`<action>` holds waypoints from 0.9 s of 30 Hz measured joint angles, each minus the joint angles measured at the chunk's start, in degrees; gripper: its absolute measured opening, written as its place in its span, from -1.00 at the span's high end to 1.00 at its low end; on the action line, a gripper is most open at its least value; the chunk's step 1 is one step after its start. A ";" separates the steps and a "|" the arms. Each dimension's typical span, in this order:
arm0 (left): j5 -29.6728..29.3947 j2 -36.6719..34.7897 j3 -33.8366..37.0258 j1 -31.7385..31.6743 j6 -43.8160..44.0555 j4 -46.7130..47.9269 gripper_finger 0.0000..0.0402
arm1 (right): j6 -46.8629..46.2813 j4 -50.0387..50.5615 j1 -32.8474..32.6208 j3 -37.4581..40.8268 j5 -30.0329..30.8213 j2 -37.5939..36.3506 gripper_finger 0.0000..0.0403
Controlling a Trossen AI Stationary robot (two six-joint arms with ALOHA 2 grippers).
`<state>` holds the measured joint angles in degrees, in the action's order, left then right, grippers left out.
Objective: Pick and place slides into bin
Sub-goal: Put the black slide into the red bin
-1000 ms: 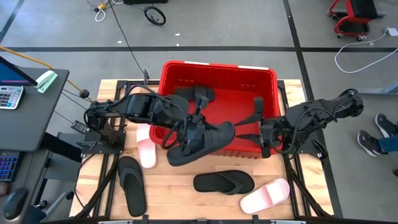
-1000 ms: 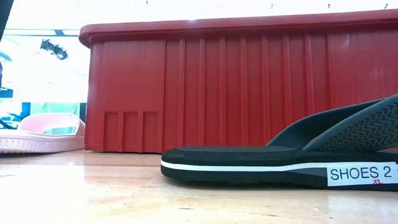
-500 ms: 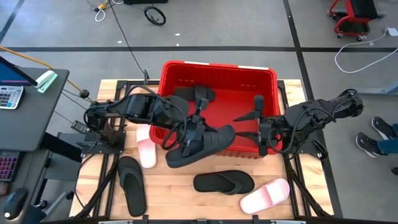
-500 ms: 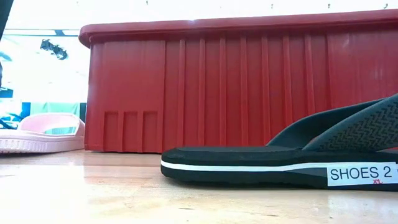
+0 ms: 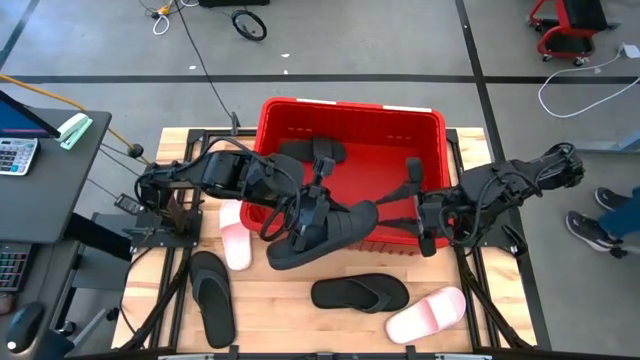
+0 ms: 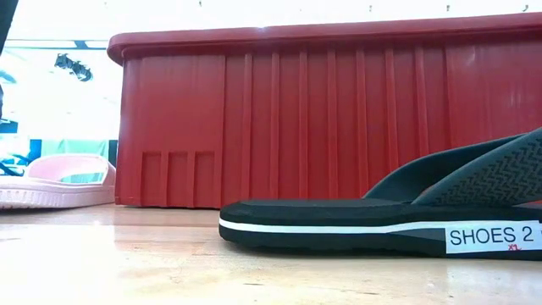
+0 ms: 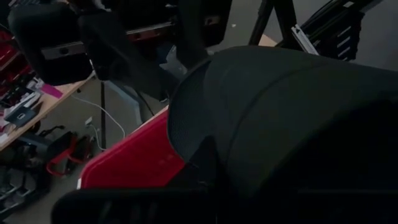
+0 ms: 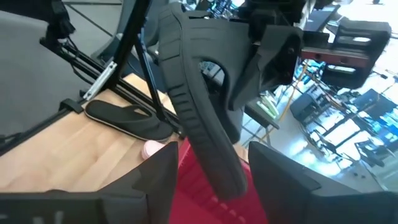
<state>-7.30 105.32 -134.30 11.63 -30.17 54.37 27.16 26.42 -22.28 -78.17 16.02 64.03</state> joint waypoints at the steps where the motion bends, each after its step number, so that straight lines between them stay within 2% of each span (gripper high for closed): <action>1: -0.06 0.00 0.00 -0.16 -0.02 -0.29 0.94 | 0.00 -0.27 0.00 0.00 -0.42 0.19 0.01; 14: 0.10 0.02 0.02 -1.04 1.07 -0.99 0.94 | 0.00 -2.24 0.07 0.00 -0.95 1.16 0.18; 21: 0.07 0.02 0.02 -1.06 1.22 -0.97 0.93 | 0.09 -2.17 0.04 0.00 -1.19 1.18 0.43; 27: 0.07 0.02 0.02 -1.15 4.36 -1.65 0.82 | 0.11 -2.12 0.00 0.00 -1.43 1.18 0.70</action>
<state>-7.22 105.34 -134.28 10.48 -25.82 52.73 27.27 24.29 -22.28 -78.17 14.59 65.21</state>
